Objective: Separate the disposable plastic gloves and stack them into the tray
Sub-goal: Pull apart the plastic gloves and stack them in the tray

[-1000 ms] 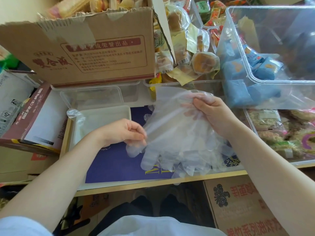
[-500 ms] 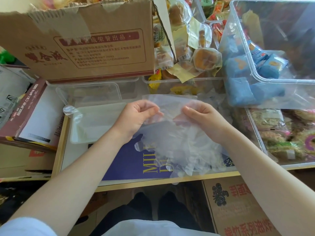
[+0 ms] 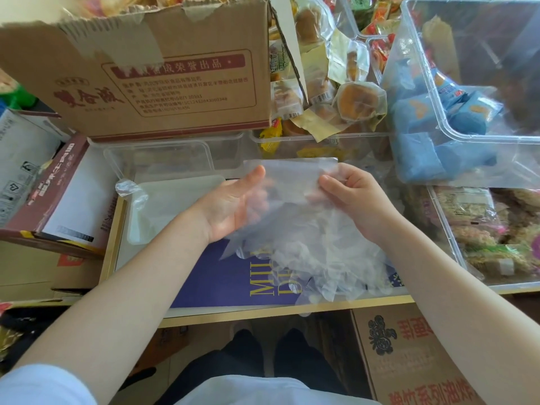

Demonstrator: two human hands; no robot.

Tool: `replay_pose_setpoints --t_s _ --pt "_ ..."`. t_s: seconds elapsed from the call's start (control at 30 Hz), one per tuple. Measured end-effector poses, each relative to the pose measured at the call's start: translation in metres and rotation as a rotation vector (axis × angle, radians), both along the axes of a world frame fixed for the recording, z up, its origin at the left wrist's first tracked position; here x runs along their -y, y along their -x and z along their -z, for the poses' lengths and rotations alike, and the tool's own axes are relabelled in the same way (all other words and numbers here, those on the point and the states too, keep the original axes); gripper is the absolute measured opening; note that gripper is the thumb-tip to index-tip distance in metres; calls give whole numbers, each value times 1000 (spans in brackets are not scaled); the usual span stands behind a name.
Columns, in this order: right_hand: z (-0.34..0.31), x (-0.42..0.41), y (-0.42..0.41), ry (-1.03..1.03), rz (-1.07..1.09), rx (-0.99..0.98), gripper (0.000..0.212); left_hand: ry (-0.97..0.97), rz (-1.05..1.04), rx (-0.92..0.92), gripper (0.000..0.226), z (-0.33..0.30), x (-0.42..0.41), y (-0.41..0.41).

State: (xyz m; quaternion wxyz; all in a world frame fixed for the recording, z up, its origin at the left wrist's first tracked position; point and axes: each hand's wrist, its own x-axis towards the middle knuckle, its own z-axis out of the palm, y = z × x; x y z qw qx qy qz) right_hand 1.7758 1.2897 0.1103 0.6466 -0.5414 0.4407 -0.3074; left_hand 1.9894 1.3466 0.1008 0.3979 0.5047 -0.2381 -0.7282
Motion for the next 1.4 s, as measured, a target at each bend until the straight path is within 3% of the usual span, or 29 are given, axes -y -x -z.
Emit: replay_pose_setpoints --t_s 0.07,0.13,0.17,0.27,0.4,0.63,0.7,0.8,0.87,1.07,1.13,1.23,1.3,1.4 --pt "-1 1 0 16 6 13 9 -62 122 35 70 4 -5 -3" --pt "-2 2 1 20 7 21 11 -53 59 13 27 6 -7 -2" --pt "-2 2 1 24 2 15 12 -22 -22 6 19 6 -6 0" --pt "-3 2 2 48 -17 -52 12 111 -200 99 22 5 -3 2" --pt "-4 2 0 21 -1 -60 14 242 -158 231 23 -7 -3 5" --pt "6 -2 -7 4 14 -80 11 265 -239 379 21 -5 -3 14" --pt "10 -4 -6 -36 -42 -69 4 273 -299 454 25 -1 -3 15" --pt "22 -12 -7 -55 -182 -208 18 254 -381 499 27 6 0 8" --pt "31 -22 -9 -87 -263 -246 10 269 -408 543 29 12 1 -1" --pt "54 -42 -15 -168 -292 -249 13 307 -521 946 18 33 -3 -27" --pt "69 -42 -17 -138 -380 -427 12 301 -422 1150 21 47 -8 -36" --pt "102 -33 -12 180 -440 -932 17 215 37 1486 25 72 -13 -43" --pt "120 -25 -7 367 -375 -1161 38 218 155 1449 25 81 -17 -43" --pt "140 -13 -1 429 -258 -1305 63 284 108 1133 20 82 -21 -37"
